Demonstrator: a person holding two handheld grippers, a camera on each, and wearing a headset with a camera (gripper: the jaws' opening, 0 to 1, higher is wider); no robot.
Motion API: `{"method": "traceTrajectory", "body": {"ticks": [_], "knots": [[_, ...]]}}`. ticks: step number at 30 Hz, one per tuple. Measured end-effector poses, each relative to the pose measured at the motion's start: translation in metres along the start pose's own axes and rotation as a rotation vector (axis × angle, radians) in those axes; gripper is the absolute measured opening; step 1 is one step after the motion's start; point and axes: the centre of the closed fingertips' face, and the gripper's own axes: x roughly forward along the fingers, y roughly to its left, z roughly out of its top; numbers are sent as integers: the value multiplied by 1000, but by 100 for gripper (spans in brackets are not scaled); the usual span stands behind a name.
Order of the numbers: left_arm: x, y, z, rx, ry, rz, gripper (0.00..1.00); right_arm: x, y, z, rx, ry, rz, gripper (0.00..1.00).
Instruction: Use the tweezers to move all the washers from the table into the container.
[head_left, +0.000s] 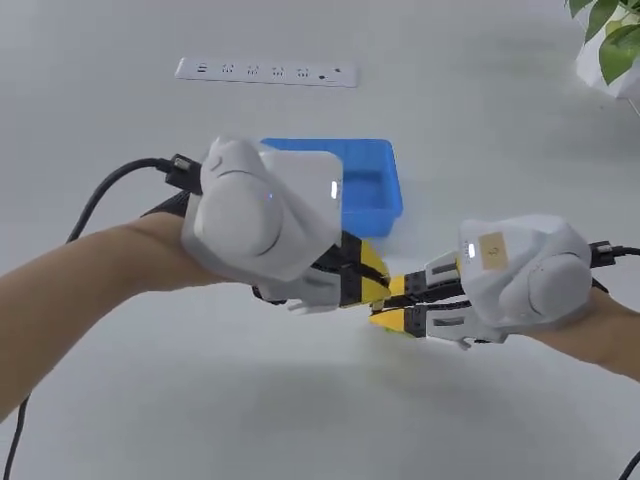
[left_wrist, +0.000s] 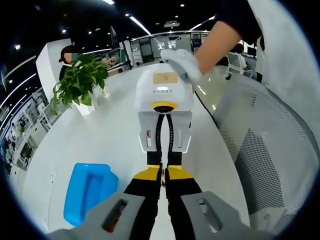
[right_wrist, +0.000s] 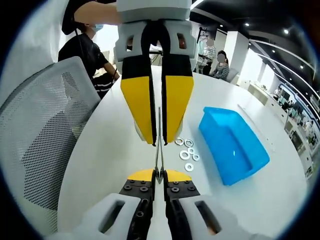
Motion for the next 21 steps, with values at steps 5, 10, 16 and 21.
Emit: {"method": "traceTrajectory", "body": {"ticks": [5, 10, 16, 21], "knots": [[-2, 1, -3, 0, 4, 7, 7, 1, 0, 1, 13, -10, 0, 7], [-2, 4, -3, 5, -2, 15, 5, 0, 0, 0, 12, -6, 1, 7], [-4, 2, -1, 12, -16, 16, 5, 3, 1, 6, -6, -6, 1, 7], [-18, 4, -1, -4, -35, 27, 5, 5, -1, 19, -7, -32, -6, 7]]}}
